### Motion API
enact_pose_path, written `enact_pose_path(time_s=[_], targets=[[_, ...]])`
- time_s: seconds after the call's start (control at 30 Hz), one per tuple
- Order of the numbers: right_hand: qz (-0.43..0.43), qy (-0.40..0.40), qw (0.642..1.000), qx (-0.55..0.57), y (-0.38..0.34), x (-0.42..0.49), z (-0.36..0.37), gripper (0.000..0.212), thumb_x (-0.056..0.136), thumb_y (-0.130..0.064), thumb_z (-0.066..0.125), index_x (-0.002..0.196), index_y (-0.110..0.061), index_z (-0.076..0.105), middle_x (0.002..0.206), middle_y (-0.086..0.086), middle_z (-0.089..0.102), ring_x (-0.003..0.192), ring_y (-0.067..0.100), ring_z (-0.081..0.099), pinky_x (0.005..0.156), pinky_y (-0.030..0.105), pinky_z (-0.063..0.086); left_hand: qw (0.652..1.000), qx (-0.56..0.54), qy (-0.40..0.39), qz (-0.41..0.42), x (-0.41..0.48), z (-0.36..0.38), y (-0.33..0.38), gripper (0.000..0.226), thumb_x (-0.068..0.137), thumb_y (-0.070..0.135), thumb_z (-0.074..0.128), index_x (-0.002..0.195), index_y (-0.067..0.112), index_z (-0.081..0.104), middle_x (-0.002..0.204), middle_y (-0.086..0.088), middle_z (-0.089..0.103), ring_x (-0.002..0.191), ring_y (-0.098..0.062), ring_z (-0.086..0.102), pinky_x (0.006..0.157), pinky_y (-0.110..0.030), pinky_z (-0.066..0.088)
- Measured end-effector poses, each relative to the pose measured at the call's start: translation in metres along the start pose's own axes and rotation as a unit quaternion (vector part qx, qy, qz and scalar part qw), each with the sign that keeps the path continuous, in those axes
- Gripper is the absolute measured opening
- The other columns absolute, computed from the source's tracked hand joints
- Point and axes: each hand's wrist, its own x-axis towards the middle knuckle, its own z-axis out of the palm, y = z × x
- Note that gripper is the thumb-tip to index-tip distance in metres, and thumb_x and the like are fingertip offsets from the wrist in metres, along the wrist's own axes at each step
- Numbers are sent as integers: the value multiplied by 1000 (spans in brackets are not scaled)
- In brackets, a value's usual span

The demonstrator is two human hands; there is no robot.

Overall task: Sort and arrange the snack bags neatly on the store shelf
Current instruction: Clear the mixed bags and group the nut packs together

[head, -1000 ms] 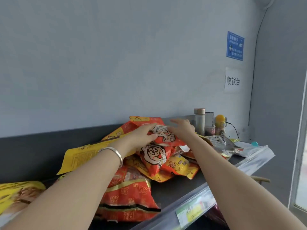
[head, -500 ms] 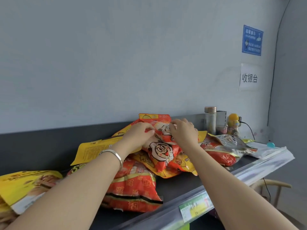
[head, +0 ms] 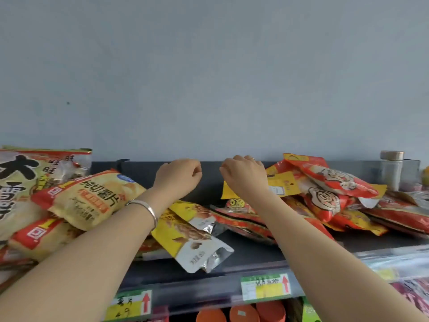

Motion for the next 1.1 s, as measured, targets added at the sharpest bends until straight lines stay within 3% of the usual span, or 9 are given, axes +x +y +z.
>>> enact_pose_path(time_s=[0.13, 0.27, 0.37, 0.5, 0.7, 0.87, 0.97, 1.1], targets=[[-74, -13, 996, 38, -97, 2, 9, 35, 99, -34, 35, 103, -18, 66, 98, 1, 65, 96, 27, 58, 76, 36, 41, 998, 46, -5, -51, -49, -43, -81, 20, 95, 29, 43, 100, 24, 61, 100, 5, 64, 90, -18, 57, 77, -35, 40], [-102, -11, 992, 73, -182, 4, 11, 33, 98, -32, 37, 102, -19, 67, 97, 0, 66, 96, 26, 58, 73, 33, 39, 992, 74, 2, -107, -97, -86, -151, 20, 94, 30, 43, 102, 26, 62, 99, 7, 65, 83, -14, 55, 65, -30, 41], [-128, -6, 986, 108, -241, 3, 10, 33, 98, -32, 39, 100, -18, 68, 96, 1, 67, 97, 26, 59, 74, 34, 43, 988, 72, 13, -133, -132, -111, -195, 18, 94, 31, 46, 101, 25, 62, 99, 7, 65, 87, -17, 60, 70, -32, 48], [-174, -31, 973, 149, -317, -1, 10, 34, 99, -37, 40, 109, -18, 66, 104, 2, 67, 103, 26, 58, 80, 36, 46, 981, 86, 33, -170, -172, -136, -251, 16, 93, 31, 47, 99, 26, 62, 98, 7, 65, 83, -17, 58, 63, -29, 41], [-246, -63, 952, 172, -407, -2, 27, 32, 99, -35, 41, 109, -20, 66, 103, 0, 67, 99, 25, 61, 74, 34, 46, 970, 54, 47, -231, -224, -152, -319, 20, 93, 28, 50, 108, 25, 62, 100, 8, 63, 83, -14, 57, 65, -31, 45], [-307, -98, 926, 195, -467, 7, 47, 32, 99, -31, 40, 119, -20, 62, 113, 4, 64, 105, 27, 59, 85, 38, 46, 947, 39, 31, -318, -248, -157, -371, 18, 93, 30, 51, 109, 28, 61, 108, 9, 64, 99, -15, 58, 79, -33, 46], [-334, -115, 918, 182, -492, 16, 62, 34, 98, -34, 38, 120, -21, 61, 117, 3, 61, 112, 26, 55, 97, 44, 40, 931, 9, 9, -365, -250, -157, -396, 20, 93, 31, 52, 112, 28, 58, 115, 5, 62, 107, -19, 56, 93, -42, 45], [-339, -116, 918, 172, -513, 29, 84, 35, 98, -38, 40, 125, -26, 59, 124, 1, 57, 122, 25, 48, 106, 47, 29, 925, -36, 12, -379, -244, -149, -418, 23, 93, 29, 53, 116, 25, 58, 118, 2, 61, 109, -19, 55, 96, -45, 44]])
